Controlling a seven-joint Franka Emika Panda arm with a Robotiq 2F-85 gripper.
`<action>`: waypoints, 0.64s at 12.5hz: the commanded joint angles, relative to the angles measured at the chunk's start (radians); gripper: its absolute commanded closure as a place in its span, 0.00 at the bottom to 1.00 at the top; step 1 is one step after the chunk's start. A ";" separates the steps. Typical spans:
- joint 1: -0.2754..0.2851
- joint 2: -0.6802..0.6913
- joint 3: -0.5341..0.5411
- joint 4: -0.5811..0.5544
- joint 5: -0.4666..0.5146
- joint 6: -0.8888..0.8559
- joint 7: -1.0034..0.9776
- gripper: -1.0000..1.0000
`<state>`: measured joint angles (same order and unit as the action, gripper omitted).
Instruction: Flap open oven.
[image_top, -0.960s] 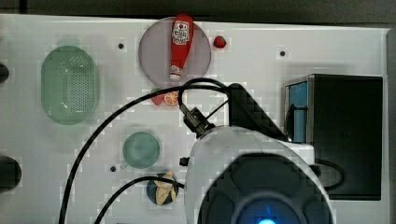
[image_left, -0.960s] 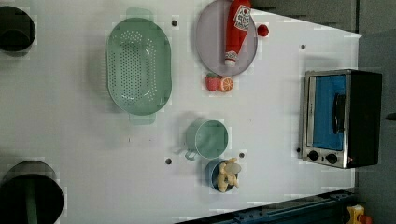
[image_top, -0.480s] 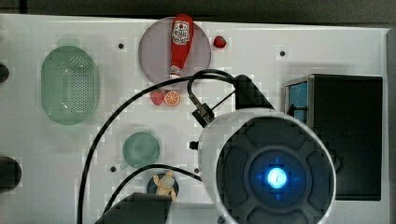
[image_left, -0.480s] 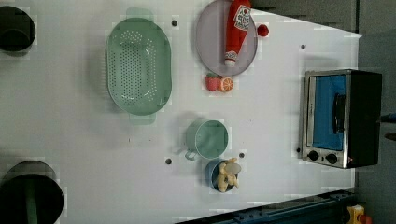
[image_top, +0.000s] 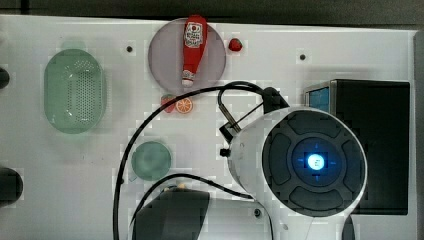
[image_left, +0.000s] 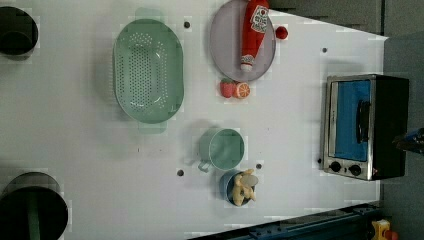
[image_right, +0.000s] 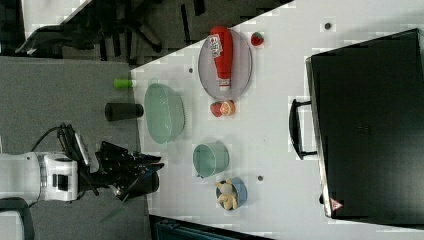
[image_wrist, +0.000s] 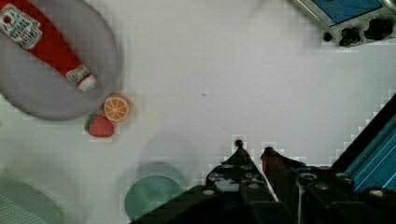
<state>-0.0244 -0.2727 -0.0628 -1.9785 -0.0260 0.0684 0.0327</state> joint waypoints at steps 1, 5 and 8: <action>-0.001 0.001 -0.027 -0.067 -0.047 0.046 -0.156 0.82; -0.010 0.003 -0.101 -0.168 -0.079 0.243 -0.428 0.82; -0.017 0.032 -0.195 -0.202 -0.079 0.321 -0.650 0.82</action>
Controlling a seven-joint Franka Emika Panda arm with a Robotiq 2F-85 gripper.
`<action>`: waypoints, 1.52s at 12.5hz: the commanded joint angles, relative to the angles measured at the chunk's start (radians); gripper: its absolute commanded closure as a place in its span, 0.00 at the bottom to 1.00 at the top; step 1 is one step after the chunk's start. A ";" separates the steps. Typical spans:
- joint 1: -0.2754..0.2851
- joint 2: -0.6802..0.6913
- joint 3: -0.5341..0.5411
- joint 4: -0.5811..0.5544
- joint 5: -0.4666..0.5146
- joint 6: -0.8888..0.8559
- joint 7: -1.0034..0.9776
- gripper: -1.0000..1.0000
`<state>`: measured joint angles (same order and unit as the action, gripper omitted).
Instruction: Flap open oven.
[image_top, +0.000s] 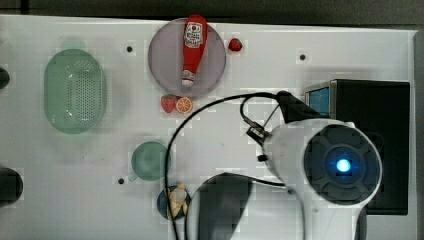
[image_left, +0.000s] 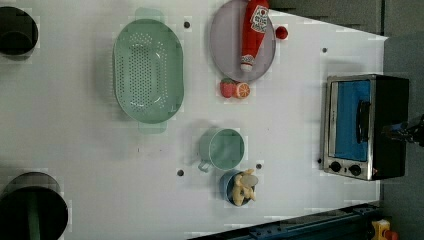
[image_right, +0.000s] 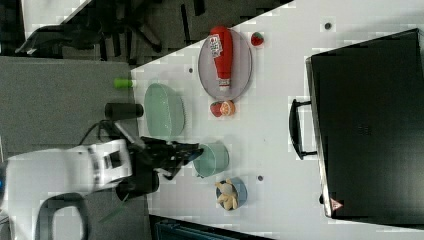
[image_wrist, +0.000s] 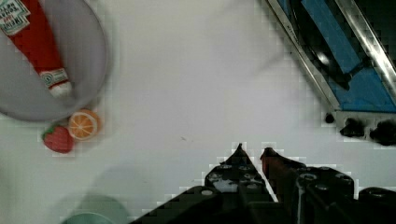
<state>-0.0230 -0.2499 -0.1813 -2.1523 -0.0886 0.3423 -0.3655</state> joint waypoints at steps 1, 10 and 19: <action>-0.019 0.027 -0.106 -0.028 -0.017 0.072 -0.352 0.82; -0.024 0.229 -0.280 -0.028 -0.013 0.312 -0.775 0.82; -0.023 0.403 -0.274 -0.028 0.007 0.434 -0.771 0.82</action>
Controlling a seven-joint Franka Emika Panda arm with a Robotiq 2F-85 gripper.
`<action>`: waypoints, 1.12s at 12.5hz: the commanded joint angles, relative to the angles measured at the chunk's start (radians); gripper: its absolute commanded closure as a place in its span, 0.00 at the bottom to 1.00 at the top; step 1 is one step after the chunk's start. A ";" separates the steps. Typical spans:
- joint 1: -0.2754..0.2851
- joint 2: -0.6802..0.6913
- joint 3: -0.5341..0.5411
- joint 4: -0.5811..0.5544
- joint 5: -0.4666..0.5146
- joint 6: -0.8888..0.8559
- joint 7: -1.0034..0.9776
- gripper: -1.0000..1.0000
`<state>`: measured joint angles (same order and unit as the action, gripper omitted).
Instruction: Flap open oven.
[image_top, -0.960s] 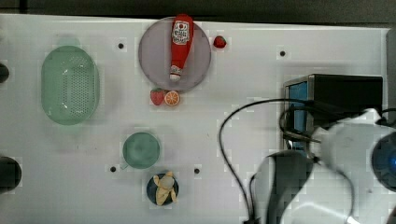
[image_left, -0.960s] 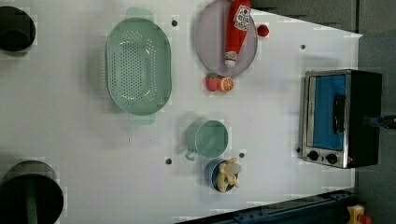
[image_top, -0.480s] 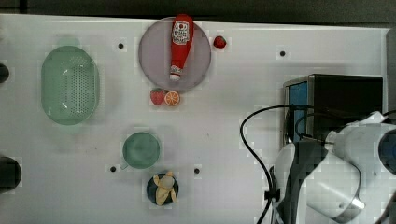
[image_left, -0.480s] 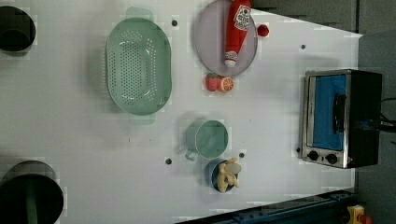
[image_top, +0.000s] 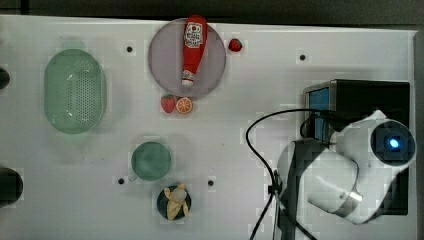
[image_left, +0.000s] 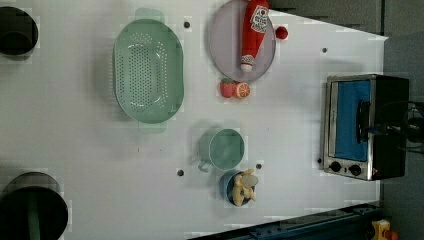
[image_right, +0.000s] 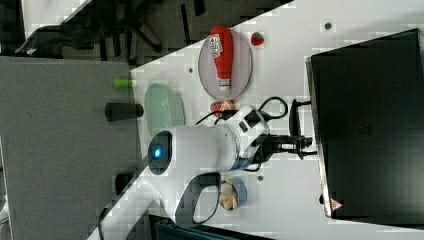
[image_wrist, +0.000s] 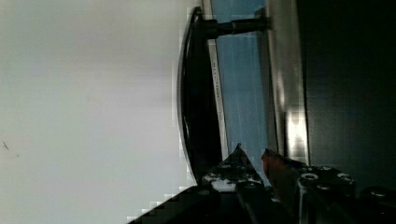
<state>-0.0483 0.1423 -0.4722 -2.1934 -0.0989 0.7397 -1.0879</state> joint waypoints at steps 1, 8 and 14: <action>0.003 0.026 0.020 0.013 0.019 0.044 -0.048 0.82; 0.040 0.050 0.077 -0.005 -0.054 0.049 -0.006 0.82; 0.101 0.067 0.164 -0.053 -0.327 0.049 0.391 0.82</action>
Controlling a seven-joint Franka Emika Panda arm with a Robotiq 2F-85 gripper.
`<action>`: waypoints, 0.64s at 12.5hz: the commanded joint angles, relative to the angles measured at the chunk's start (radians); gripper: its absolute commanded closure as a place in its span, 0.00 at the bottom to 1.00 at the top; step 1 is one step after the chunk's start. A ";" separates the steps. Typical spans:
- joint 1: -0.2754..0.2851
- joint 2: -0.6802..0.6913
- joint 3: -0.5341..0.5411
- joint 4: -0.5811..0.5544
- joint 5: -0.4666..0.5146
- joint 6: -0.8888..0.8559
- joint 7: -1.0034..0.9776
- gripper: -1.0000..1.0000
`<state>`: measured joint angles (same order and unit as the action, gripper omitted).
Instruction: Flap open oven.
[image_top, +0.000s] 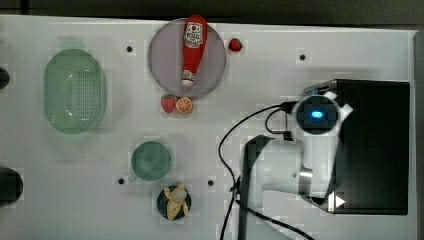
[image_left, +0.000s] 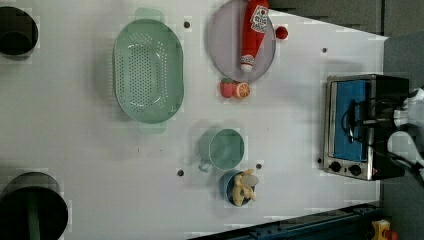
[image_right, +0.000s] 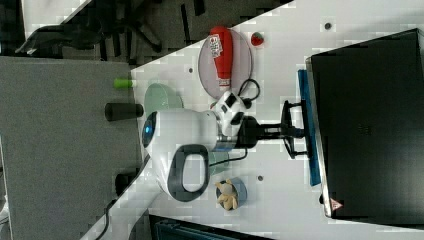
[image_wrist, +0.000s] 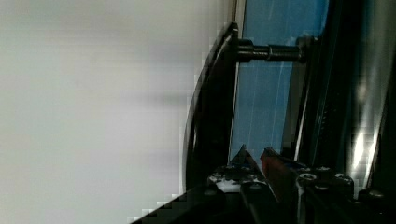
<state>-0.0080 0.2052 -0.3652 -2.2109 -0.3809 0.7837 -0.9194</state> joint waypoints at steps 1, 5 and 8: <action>0.069 0.014 0.068 -0.040 -0.095 0.004 0.289 0.82; 0.108 0.084 0.107 -0.040 -0.226 0.004 0.474 0.82; 0.149 0.153 0.122 -0.029 -0.315 0.002 0.624 0.82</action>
<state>0.1224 0.3411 -0.2457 -2.2441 -0.6821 0.7837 -0.4370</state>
